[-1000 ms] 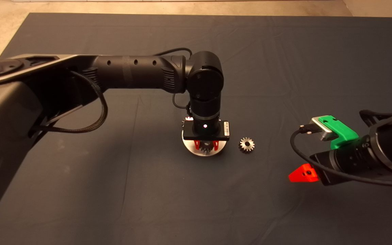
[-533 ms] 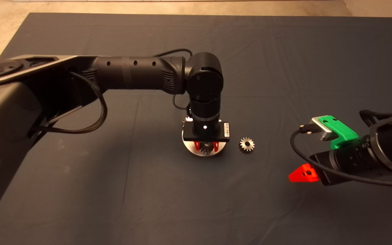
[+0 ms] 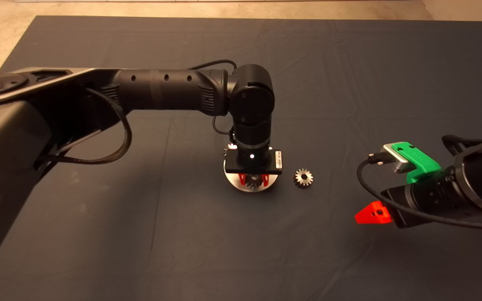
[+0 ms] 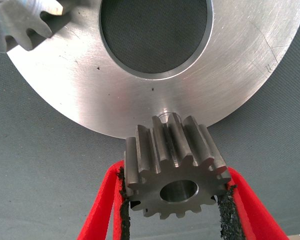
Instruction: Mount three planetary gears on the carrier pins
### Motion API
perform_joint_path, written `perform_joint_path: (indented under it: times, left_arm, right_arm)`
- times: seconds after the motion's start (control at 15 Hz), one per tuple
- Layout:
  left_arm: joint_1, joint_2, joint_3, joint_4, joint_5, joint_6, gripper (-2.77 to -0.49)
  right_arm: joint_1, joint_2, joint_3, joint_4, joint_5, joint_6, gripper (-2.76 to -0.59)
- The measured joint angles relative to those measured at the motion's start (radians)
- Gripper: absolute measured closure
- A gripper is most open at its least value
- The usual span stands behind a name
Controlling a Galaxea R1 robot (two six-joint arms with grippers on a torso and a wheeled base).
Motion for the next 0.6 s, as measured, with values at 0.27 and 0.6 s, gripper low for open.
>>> perform_joint_path:
  times: [0.27, 0.6]
  left_arm:
    - [0.002, 0.0, 0.0, 0.0, 0.0, 0.014, -0.88]
    - [0.003, 0.0, 0.006, 0.001, -0.001, 0.021, -0.88]
  right_arm:
    - [0.0, 0.0, 0.0, 0.0, 0.0, 0.0, -2.75]
    - [0.0, 0.0, 0.0, 0.0, 0.0, 0.0, -2.75]
